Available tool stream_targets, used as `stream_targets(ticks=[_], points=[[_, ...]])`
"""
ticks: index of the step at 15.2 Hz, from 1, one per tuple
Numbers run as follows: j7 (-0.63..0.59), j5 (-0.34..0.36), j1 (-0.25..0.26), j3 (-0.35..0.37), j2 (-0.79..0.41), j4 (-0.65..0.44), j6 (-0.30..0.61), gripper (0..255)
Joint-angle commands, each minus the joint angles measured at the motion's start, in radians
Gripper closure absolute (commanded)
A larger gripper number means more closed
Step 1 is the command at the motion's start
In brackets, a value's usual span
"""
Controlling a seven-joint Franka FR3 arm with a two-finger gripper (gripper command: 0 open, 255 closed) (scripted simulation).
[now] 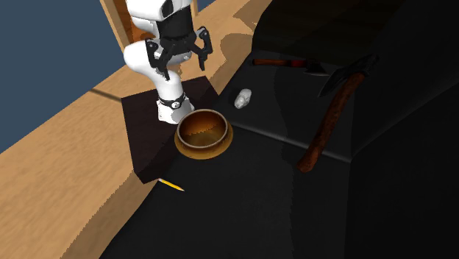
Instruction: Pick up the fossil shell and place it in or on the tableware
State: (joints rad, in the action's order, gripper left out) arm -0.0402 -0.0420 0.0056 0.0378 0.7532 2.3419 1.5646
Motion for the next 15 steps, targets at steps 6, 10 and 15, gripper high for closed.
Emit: stream_targets(ticks=[6,10,15], points=[[-0.277,-0.088,-0.019,0.146,0.073,0.124,0.059,0],[-0.500,-0.172,-0.031,0.277,0.085,0.185,0.116,0],[-0.782,-0.272,-0.056,0.455,0.036,0.210,0.205,0]])
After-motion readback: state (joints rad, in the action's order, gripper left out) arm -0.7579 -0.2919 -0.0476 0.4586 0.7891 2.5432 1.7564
